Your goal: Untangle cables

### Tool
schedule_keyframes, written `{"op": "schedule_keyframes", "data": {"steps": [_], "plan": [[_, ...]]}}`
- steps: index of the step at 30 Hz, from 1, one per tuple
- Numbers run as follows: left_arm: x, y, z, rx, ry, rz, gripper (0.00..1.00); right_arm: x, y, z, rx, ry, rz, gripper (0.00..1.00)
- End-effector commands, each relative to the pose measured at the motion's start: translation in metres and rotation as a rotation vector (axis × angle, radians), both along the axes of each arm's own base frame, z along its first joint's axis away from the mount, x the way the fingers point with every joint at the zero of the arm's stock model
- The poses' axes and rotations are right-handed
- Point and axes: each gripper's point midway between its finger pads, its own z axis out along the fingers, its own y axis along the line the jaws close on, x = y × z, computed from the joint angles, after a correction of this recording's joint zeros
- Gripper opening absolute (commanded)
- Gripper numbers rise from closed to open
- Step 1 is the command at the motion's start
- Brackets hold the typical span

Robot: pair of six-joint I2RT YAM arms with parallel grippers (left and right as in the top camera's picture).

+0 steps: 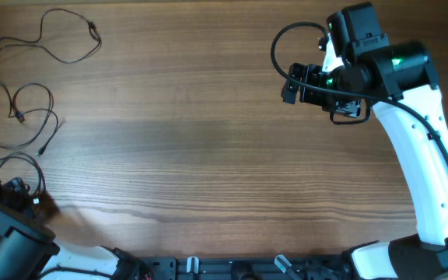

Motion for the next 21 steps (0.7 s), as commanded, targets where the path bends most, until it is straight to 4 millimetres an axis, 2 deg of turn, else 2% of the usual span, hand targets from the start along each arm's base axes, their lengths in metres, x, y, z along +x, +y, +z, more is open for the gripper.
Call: {"op": "schedule_keyframes", "data": {"steps": [1, 2, 4, 6, 10, 12, 13, 15, 18, 21], "plan": [[-0.011, 0.002, -0.011, 0.023, 0.056, 0.023, 0.49, 0.000, 0.003, -0.004, 0.001, 0.010, 0.020, 1.00], [-0.011, 0.007, -0.011, 0.043, 0.057, 0.025, 0.43, 0.000, 0.003, -0.004, 0.000, 0.012, 0.020, 1.00], [-0.010, 0.014, -0.009, 0.076, 0.062, 0.017, 0.22, 0.000, 0.003, -0.004, 0.000, 0.014, 0.020, 1.00], [-0.003, 0.030, -0.006, 0.137, 0.058, -0.094, 0.20, -0.001, 0.003, -0.005, -0.001, 0.016, 0.021, 1.00], [-0.006, 0.052, 0.002, 0.225, 0.133, -0.225, 0.50, -0.001, 0.003, -0.005, -0.001, 0.016, 0.021, 1.00], [-0.005, 0.059, 0.008, 0.249, 0.144, -0.221, 0.65, -0.001, 0.002, -0.005, -0.001, 0.018, 0.021, 1.00], [-0.001, 0.062, 0.012, 0.255, 0.130, -0.222, 0.77, -0.002, 0.002, -0.005, -0.003, 0.022, 0.021, 1.00], [0.008, 0.068, 0.024, 0.259, 0.100, -0.226, 0.86, -0.003, 0.002, -0.005, -0.003, 0.023, 0.020, 1.00], [0.039, 0.074, 0.048, 0.261, -0.052, -0.253, 0.98, -0.003, 0.002, -0.005, -0.003, 0.023, 0.020, 1.00], [0.082, 0.071, 0.088, 0.267, -0.290, -0.307, 1.00, -0.003, 0.002, -0.005, -0.003, 0.025, 0.020, 1.00]]}}
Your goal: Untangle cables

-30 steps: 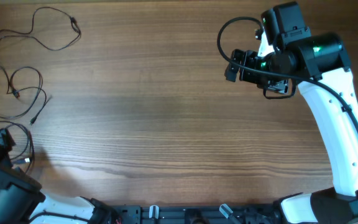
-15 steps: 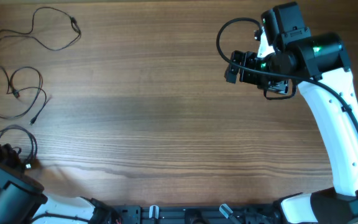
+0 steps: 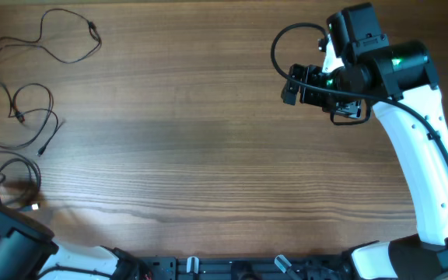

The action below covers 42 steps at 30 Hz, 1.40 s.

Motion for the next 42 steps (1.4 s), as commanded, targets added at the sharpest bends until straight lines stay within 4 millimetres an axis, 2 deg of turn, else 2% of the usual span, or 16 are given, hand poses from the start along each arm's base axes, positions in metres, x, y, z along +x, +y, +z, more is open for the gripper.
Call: {"op": "schedule_keyframes", "data": {"steps": [1, 4, 8, 10, 11, 14, 16, 17, 19, 22, 30, 33, 35, 36, 40, 42], "plan": [[0.049, -0.003, 0.055, 0.000, -0.270, -0.110, 1.00, -0.001, 0.003, -0.005, 0.000, 0.017, 0.019, 1.00], [0.048, -0.002, 0.073, 0.031, -0.302, -0.080, 1.00, -0.001, 0.003, -0.005, -0.001, 0.017, 0.020, 1.00], [-0.022, 0.001, 0.057, 0.076, 0.051, 0.070, 1.00, -0.001, 0.003, -0.004, 0.000, 0.014, 0.020, 1.00], [-0.042, -0.001, 0.051, 0.072, 0.134, 0.165, 1.00, 0.001, 0.003, -0.004, 0.001, 0.010, 0.020, 0.99], [-0.043, -0.004, 0.045, 0.053, 0.143, 0.175, 1.00, 0.000, 0.003, -0.004, 0.001, 0.010, 0.020, 1.00], [-0.044, -0.010, 0.026, -0.010, 0.172, 0.170, 0.96, 0.000, 0.003, -0.004, 0.001, 0.010, 0.021, 1.00], [-0.032, -0.020, 0.006, -0.109, 0.121, 0.111, 0.95, 0.000, 0.003, -0.004, 0.000, 0.012, 0.021, 1.00], [-0.015, -0.027, -0.001, -0.181, 0.023, 0.033, 0.95, -0.001, 0.003, -0.005, -0.002, 0.015, 0.024, 1.00], [0.013, -0.037, 0.000, -0.288, -0.188, -0.035, 0.95, -0.002, 0.002, -0.005, -0.009, 0.012, 0.045, 1.00], [0.026, -0.047, 0.010, -0.388, -0.368, -0.043, 0.95, -0.001, 0.002, -0.005, -0.009, 0.012, 0.045, 1.00], [0.030, -0.064, 0.035, -0.576, -0.640, 0.003, 1.00, -0.001, 0.003, -0.004, -0.007, 0.008, 0.044, 1.00], [0.011, -0.059, 0.022, -0.543, -0.521, 0.060, 1.00, -0.001, 0.003, -0.004, -0.008, 0.008, 0.044, 1.00], [-0.021, -0.057, 0.009, -0.510, -0.340, 0.177, 1.00, -0.001, 0.003, -0.004, -0.007, 0.008, 0.044, 1.00], [-0.026, -0.057, 0.009, -0.498, -0.313, 0.194, 1.00, -0.001, 0.003, -0.004, -0.007, 0.009, 0.044, 1.00], [0.002, -0.075, 0.033, -0.605, -0.497, 0.173, 1.00, 0.000, 0.003, -0.004, -0.007, 0.008, 0.043, 1.00], [-0.008, -0.081, 0.028, -0.623, -0.434, 0.211, 1.00, 0.000, 0.003, -0.004, -0.006, 0.008, 0.042, 1.00]]}}
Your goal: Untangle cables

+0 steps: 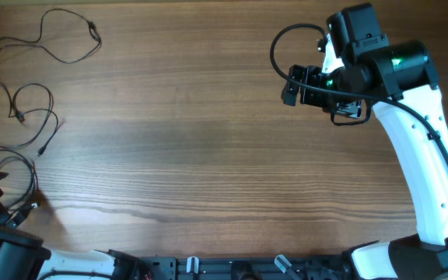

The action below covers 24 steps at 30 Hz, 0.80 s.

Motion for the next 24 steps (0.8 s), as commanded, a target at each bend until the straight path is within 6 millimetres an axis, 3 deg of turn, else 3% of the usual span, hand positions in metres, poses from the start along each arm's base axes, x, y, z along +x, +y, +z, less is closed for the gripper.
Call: {"op": "schedule_keyframes", "data": {"steps": [1, 3, 5, 11, 12, 14, 15, 17, 20, 22, 24], "plan": [[-0.013, 0.001, 0.004, 0.013, 0.074, 0.035, 1.00, 0.001, 0.003, -0.004, 0.001, 0.007, 0.023, 1.00], [-0.062, 0.015, -0.010, 0.098, 0.375, 0.070, 1.00, 0.001, 0.003, -0.004, 0.001, 0.005, 0.024, 1.00], [-0.081, 0.009, -0.011, 0.090, 0.475, 0.060, 1.00, 0.001, 0.003, -0.004, 0.001, 0.006, 0.024, 1.00], [-0.066, 0.008, 0.006, 0.148, 0.428, 0.030, 1.00, 0.004, 0.004, -0.003, 0.005, -0.006, 0.023, 1.00], [-0.058, 0.008, 0.013, 0.166, 0.391, 0.028, 1.00, 0.004, 0.004, -0.003, 0.006, -0.007, 0.023, 0.99], [-0.021, 0.002, 0.031, 0.155, 0.171, 0.026, 1.00, 0.004, 0.004, -0.002, 0.006, -0.008, 0.023, 1.00], [-0.017, 0.006, 0.032, 0.168, 0.154, 0.026, 1.00, 0.004, 0.004, -0.002, 0.006, -0.008, 0.023, 1.00], [-0.038, 0.021, 0.024, 0.239, 0.288, 0.041, 1.00, 0.004, 0.004, -0.002, 0.006, -0.008, 0.023, 1.00], [-0.062, 0.023, 0.007, 0.241, 0.430, 0.041, 1.00, 0.007, 0.005, -0.002, 0.009, -0.019, 0.023, 1.00], [-0.059, 0.010, -0.014, 0.174, 0.408, 0.026, 1.00, 0.007, 0.005, -0.002, 0.008, -0.019, 0.024, 0.99], [-0.048, -0.008, -0.021, 0.083, 0.341, 0.010, 1.00, 0.007, 0.005, -0.002, 0.008, -0.019, 0.024, 1.00]]}}
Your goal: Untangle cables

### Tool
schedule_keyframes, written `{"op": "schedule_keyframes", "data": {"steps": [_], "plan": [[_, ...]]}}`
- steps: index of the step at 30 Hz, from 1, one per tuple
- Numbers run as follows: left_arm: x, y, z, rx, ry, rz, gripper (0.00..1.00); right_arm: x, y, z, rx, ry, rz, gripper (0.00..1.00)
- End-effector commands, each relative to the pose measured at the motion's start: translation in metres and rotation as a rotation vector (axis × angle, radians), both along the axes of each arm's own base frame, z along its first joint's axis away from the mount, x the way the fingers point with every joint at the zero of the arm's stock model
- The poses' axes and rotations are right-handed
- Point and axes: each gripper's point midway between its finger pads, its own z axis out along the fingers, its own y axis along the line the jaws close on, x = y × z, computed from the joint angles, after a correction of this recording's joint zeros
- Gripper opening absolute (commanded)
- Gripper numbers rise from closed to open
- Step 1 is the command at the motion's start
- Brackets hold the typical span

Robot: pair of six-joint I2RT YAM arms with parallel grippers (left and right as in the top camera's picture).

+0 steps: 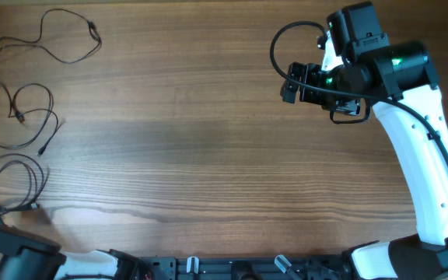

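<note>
Three thin black cables lie apart along the table's left side in the overhead view. One cable (68,39) is at the far left corner. A second cable (33,117) curls below it. The third cable (29,167) loops at the near left, and one strand runs from its plug end towards my left gripper. That gripper shows only partly at the frame's left edge, its fingers unclear. My right gripper (288,82) hovers far off at the back right, pointing left, open and holding nothing.
The left arm's base (14,260) fills the near left corner. The white right arm (422,171) runs along the right side up from the near edge. A black hose (278,43) loops off the right wrist. Bare wooden tabletop (193,148) spans the middle.
My left gripper has shifted slightly further left and towards the near edge. The near-left cable loop has spread a little wider. The right arm has not moved.
My left gripper first sat over the near-left cable loop, by its right side. Then it was further left at the loop's edge, then lower by the near-left corner. The loop has changed shape each time. The other two cables and the right arm stayed put.
</note>
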Motion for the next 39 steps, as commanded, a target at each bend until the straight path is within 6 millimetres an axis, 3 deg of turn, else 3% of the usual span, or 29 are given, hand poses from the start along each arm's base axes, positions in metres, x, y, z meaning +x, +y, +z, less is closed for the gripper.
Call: {"op": "schedule_keyframes", "data": {"steps": [1, 5, 8, 12, 15, 17, 22, 25, 27, 31, 32, 34, 35, 36, 37, 38, 39], "plan": [[0.010, -0.035, -0.022, -0.178, -0.063, 0.002, 1.00, 0.001, 0.003, -0.004, 0.001, 0.006, 0.024, 1.00], [0.025, -0.046, -0.018, -0.234, -0.153, 0.000, 1.00, 0.004, 0.004, -0.003, 0.004, -0.006, 0.024, 1.00], [0.037, -0.058, -0.011, -0.261, -0.255, -0.173, 1.00, 0.004, 0.004, -0.003, 0.004, -0.005, 0.024, 1.00], [0.049, -0.083, 0.002, -0.382, -0.354, -0.148, 1.00, 0.003, 0.004, -0.003, 0.003, -0.004, 0.024, 1.00], [0.053, -0.086, 0.006, -0.404, -0.385, -0.132, 1.00, 0.003, 0.004, -0.003, 0.003, -0.004, 0.024, 1.00], [0.065, -0.092, 0.021, -0.462, -0.508, -0.094, 1.00, 0.002, 0.003, -0.004, 0.000, 0.002, 0.027, 1.00], [0.075, -0.084, 0.043, -0.497, -0.695, -0.018, 1.00, 0.002, 0.003, -0.003, 0.000, 0.002, 0.026, 1.00], [0.066, -0.076, 0.038, -0.465, -0.672, -0.005, 0.97, 0.003, 0.004, -0.003, 0.002, -0.002, 0.026, 1.00], [0.062, -0.086, 0.040, -0.514, -0.651, 0.015, 0.98, 0.003, 0.004, -0.003, 0.003, -0.004, 0.026, 1.00], [0.073, -0.078, 0.049, -0.496, -0.744, 0.013, 1.00, 0.003, 0.004, -0.003, 0.002, -0.004, 0.027, 1.00], [0.069, -0.079, 0.044, -0.491, -0.709, 0.005, 1.00, 0.003, 0.004, -0.003, 0.003, -0.005, 0.026, 1.00], [0.041, -0.054, 0.007, -0.326, -0.461, -0.043, 1.00, 0.005, 0.004, -0.002, 0.004, -0.010, 0.026, 1.00], [-0.004, -0.042, -0.017, -0.255, -0.153, 0.018, 1.00, 0.006, 0.005, -0.002, 0.006, -0.016, 0.026, 1.00], [-0.036, -0.040, -0.023, -0.230, 0.042, 0.077, 1.00, 0.006, 0.005, -0.002, 0.007, -0.017, 0.024, 1.00], [-0.052, -0.041, -0.023, -0.222, 0.141, 0.123, 1.00, 0.007, 0.005, -0.001, 0.008, -0.019, 0.024, 1.00], [-0.047, -0.043, -0.022, -0.237, 0.114, 0.130, 1.00, 0.007, 0.005, -0.001, 0.009, -0.022, 0.024, 1.00], [-0.030, -0.050, -0.020, -0.280, 0.014, 0.118, 1.00, 0.008, 0.005, -0.001, 0.012, -0.022, 0.019, 1.00]]}}
